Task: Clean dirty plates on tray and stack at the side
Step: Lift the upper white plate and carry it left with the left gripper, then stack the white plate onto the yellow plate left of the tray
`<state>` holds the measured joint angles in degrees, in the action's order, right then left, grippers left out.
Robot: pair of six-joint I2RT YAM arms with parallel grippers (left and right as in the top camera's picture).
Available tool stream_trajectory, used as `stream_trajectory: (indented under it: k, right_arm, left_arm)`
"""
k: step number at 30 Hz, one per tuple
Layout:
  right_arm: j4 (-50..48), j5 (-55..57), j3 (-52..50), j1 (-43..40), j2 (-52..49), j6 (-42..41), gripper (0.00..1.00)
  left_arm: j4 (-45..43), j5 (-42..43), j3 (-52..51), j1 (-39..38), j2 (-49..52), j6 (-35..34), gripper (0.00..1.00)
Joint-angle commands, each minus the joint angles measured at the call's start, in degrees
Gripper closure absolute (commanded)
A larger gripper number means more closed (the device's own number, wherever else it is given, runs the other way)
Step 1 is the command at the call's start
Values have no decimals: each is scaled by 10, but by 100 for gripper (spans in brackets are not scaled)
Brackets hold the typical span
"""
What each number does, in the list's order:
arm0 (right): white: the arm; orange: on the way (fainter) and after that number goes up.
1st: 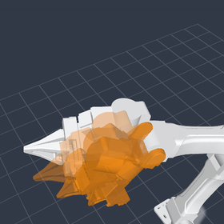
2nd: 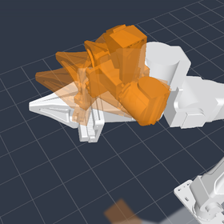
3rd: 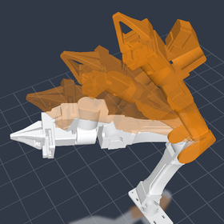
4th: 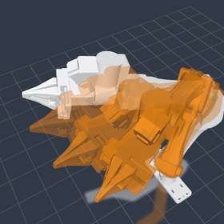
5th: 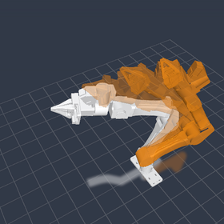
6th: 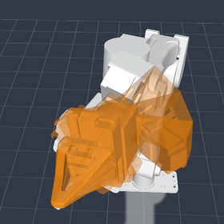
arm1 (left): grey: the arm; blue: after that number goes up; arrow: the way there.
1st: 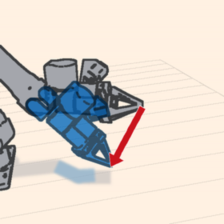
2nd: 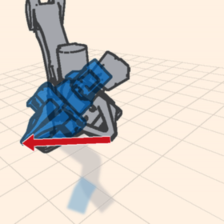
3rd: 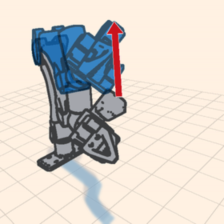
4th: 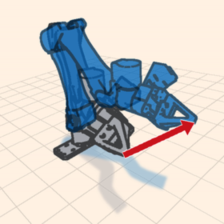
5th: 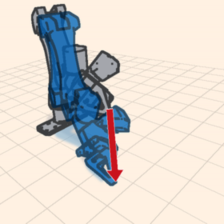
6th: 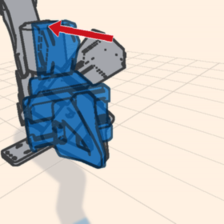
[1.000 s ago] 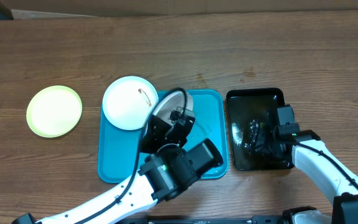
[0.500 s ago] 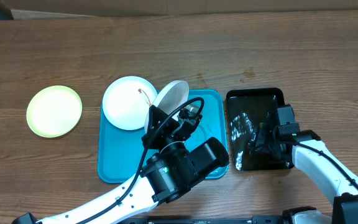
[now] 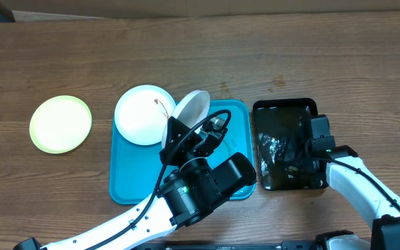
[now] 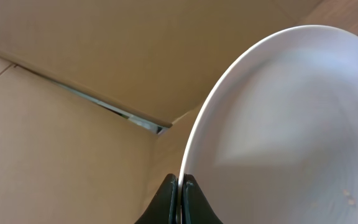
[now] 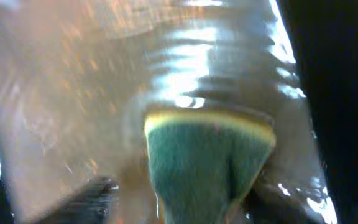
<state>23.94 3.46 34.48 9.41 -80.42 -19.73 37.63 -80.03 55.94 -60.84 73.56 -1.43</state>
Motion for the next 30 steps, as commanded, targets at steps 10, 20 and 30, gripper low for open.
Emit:
stream_trajectory:
  k: [10,20,30]
  right_arm:
    - [-38,32,-3,-2,-1,4,5]
    - [-33,29,-3,-2,-1,17,0]
    - [-33,29,-3,-2,-1,17,0]
  left_arm:
    - [-4,43,12,-3,-5,-35,96]
    - [8,240,12,73,-11,-153,96]
    - [10,684,37,516,-40,-231,95]
